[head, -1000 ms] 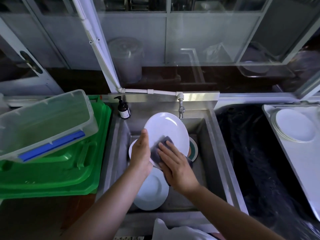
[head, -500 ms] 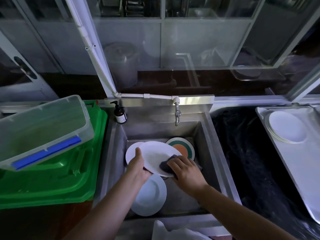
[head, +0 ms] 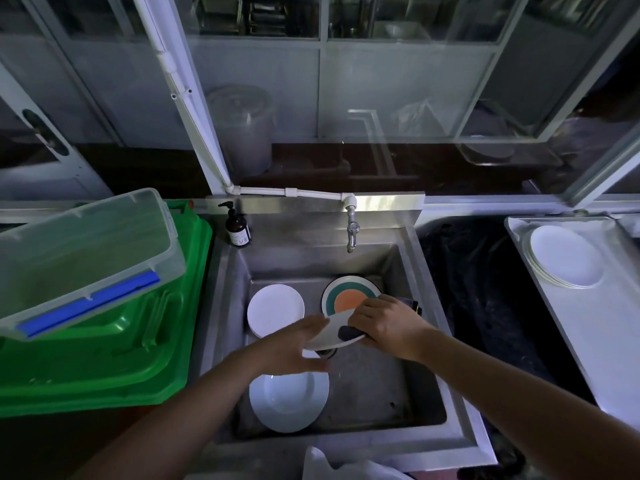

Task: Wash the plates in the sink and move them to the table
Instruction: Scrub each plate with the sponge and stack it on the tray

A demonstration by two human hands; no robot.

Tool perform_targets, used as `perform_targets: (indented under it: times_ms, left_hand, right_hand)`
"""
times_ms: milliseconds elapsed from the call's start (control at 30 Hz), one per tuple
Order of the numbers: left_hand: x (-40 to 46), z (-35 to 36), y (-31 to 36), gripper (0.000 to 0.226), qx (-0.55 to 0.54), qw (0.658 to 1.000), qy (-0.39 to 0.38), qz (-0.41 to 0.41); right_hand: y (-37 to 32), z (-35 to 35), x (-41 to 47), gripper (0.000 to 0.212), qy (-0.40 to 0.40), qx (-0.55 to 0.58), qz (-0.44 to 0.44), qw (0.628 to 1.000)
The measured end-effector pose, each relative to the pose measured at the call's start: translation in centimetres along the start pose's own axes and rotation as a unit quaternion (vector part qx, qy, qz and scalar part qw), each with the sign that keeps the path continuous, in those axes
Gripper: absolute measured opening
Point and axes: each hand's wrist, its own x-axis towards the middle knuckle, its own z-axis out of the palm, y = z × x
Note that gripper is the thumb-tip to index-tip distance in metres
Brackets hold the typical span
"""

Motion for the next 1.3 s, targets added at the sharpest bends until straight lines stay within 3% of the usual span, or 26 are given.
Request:
perform_targets:
  times_ms: [67,200,333,400,467,533,600,800,967,1133,1233,1300]
  left_hand:
    - [0.5,-0.1,0.6,0.099,0.034,0.999,-0.009,0.012]
    - [0.9,-0.3,3.3,0.069,0.019,0.996,-0.039,0.084]
    - [0.7,0.6,4.3,0.037,-0.145,0.989,-0.007,0.020]
    - [0.3,1.2,4.4,0.037,-0.227,0.974,-0.012,-0.008]
    - [0.0,1.8,4.7,0.057,-0.396,0.917,-0.005,-0.051]
    - [-0.2,2.4,4.5,0.063,-0.552,0.830,0.001,-0.081]
    - [-0.5,2.4,4.8,0.059,-0.632,0.771,0.000,-0.083]
    - [-0.3,2.4,7.1,0.055,-0.738,0.670,0.009,-0.075]
    - [0.2,2.5,6.8,0.080,-0.803,0.591,0.041,-0.058]
    - [0.2,1.7,5.8,0.098,-0.849,0.520,0.064,-0.062]
    - [-0.2,1.3,5.3,0.090,-0.854,0.512,0.083,-0.049]
    - [-0.3,1.0,5.0,0.071,-0.858,0.504,0.087,-0.049]
  right_hand:
    - [0.1,-1.0,0.3,0.032,-0.007,-0.011,-0.036,0.999]
    - [0.2,-2.5,1.2,0.030,-0.004,-0.038,-0.087,0.995]
    - [1.3,-3.1,2.0,0.034,0.002,-0.024,-0.061,0.998]
    - [2.0,-3.3,2.2,0.048,0.006,0.014,-0.009,1.000]
    - [2.1,-3.9,2.3,0.058,0.031,0.120,0.080,0.989]
    - [1.9,-4.5,2.1,0.056,0.091,0.232,0.211,0.945]
    - [1.3,-4.0,1.9,0.049,0.131,0.281,0.325,0.893]
    - [-3.5,-0.1,3.0,0.048,0.199,0.287,0.369,0.861]
    - [-6.3,1.1,3.7,0.030,0.253,0.238,0.270,0.898]
    - [-8.8,0.6,3.5,0.028,0.233,0.188,0.171,0.939]
    - [-9.2,0.0,2.8,0.027,0.239,0.148,0.099,0.955]
    - [-8.9,0.1,2.3,0.027,0.229,0.125,0.055,0.964]
